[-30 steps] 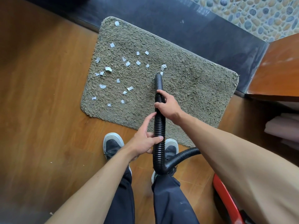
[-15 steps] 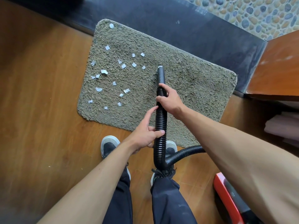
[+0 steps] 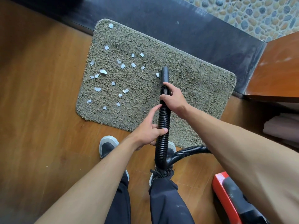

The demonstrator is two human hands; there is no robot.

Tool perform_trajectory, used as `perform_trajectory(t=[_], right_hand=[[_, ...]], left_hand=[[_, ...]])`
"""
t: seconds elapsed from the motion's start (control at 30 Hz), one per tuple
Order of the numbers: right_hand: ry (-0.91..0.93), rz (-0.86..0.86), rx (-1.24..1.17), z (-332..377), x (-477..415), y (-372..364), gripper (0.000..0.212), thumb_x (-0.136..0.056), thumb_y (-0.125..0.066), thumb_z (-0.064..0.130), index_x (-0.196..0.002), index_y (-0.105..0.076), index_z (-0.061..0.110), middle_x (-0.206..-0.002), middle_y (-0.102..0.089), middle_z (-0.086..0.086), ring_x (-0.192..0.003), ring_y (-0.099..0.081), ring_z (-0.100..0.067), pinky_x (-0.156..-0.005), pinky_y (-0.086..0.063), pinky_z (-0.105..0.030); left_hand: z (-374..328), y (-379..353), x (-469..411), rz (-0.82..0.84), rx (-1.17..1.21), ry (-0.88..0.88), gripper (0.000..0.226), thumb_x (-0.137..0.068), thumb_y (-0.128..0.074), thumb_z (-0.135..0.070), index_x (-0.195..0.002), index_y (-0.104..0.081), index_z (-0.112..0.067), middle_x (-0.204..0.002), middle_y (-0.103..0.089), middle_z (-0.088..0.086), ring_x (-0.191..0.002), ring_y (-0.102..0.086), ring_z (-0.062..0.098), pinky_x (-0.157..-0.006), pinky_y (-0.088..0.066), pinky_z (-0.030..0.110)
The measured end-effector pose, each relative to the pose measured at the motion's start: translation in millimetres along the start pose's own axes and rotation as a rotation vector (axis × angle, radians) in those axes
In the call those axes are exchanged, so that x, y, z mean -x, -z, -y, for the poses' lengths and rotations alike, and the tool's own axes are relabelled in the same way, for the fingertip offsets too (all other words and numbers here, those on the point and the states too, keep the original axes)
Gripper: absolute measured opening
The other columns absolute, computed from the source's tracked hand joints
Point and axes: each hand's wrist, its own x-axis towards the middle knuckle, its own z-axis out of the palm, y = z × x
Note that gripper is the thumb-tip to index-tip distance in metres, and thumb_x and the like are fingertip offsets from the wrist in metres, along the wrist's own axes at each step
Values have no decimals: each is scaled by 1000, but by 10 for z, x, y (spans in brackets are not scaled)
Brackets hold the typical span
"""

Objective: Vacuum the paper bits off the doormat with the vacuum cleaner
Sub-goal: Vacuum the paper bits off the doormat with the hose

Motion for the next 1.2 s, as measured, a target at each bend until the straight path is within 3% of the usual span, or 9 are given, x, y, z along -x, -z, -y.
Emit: perform_trajectory(t=[0.13, 0.33, 0.63, 0.97, 1.1, 1.2], right_hand=[[0, 2, 21, 34, -4, -68, 73, -64, -60, 29, -136, -49, 37, -113, -62, -1, -101, -63, -21, -95, -52, -48], [-9, 42, 50, -7, 113, -230, 75, -62, -59, 31, -136, -49, 37, -118, -63, -4, -105, -63, -23, -96, -51, -47], [-56, 45, 25, -220, 303, -197, 73, -66, -60, 29, -137, -46, 36, -117, -61, -3, -103, -63, -23, -96, -51, -49], [30, 94, 134, -50, 357, -413, 67, -75, -61, 22, -140, -47, 31, -120, -62, -3, -104, -62, -21, -99, -49, -42], [76, 108, 192, 75, 301, -447, 65, -81, -62, 18, -142, -45, 31, -123, -62, -4, -103, -61, -20, -98, -49, -37], [109, 110, 206, 183, 246, -442, 64, -82, -61, 16, -143, -44, 29, -122, -62, -5, -101, -62, -20, -95, -51, -38]], left_hand=[[19, 53, 45, -12, 13, 1, 83, -94, -61, -3, -145, -21, -56, -111, -70, 21, -88, -70, 21, -79, -57, 55], [186, 95, 195, -21, 74, 19, 84, -94, -61, -1, -145, -22, -56, -92, -72, 7, -83, -69, 16, -79, -59, 53], [272, -54, 279, 20, 55, 49, 85, -93, -62, -3, -143, -22, -58, -89, -70, 8, -84, -69, 16, -82, -56, 57], [417, 84, 406, -35, 126, 28, 83, -94, -60, -1, -144, -23, -56, -94, -73, 7, -80, -71, 13, -69, -60, 37], [398, 144, 396, -86, 138, 16, 82, -94, -61, -2, -141, -25, -59, -100, -74, 12, -85, -69, 17, -84, -58, 53], [345, 203, 347, -91, 145, -5, 82, -94, -61, -2, -140, -26, -61, -96, -75, 8, -86, -70, 18, -87, -55, 58]])
